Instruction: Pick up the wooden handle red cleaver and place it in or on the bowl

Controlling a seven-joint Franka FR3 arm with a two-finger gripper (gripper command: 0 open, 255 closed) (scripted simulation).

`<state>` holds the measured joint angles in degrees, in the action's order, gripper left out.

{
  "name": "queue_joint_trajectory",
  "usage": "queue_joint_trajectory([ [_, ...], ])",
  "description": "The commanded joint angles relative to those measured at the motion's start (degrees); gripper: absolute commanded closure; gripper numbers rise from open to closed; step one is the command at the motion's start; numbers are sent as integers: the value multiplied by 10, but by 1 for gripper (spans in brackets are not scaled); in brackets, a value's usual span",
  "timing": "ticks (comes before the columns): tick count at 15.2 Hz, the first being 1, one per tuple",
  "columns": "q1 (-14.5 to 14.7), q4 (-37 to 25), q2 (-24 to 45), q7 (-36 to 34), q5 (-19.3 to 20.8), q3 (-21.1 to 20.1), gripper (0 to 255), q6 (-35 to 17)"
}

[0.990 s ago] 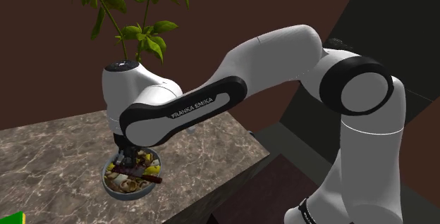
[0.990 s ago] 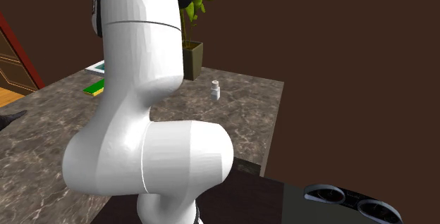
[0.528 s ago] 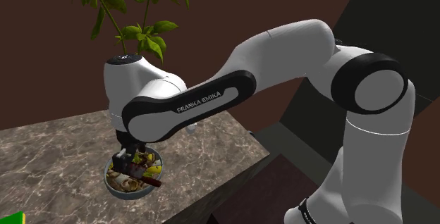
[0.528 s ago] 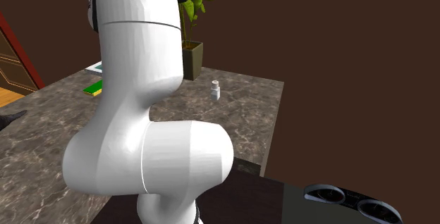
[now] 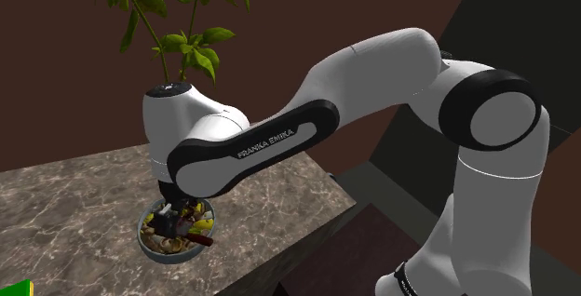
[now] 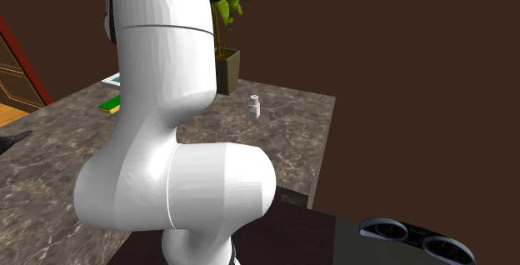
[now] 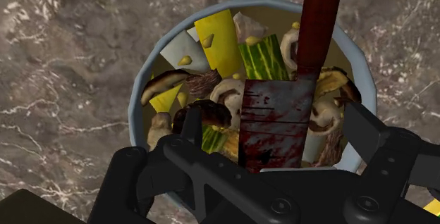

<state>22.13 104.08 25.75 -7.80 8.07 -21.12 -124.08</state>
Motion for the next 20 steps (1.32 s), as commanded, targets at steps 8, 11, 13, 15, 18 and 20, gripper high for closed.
queue_joint_trajectory([
  [8, 0, 7, 4, -1, 2, 1, 0, -11],
  [11, 0, 7, 4, -1, 2, 1, 255, -11],
  [13, 0, 9, 2, -1, 2, 1, 255, -11],
  [15, 1, 7, 3, -2, 2, 1, 255, -10],
  [18, 0, 7, 4, -1, 2, 1, 255, -11],
  [20, -1, 4, -5, 1, -2, -1, 255, 1],
])
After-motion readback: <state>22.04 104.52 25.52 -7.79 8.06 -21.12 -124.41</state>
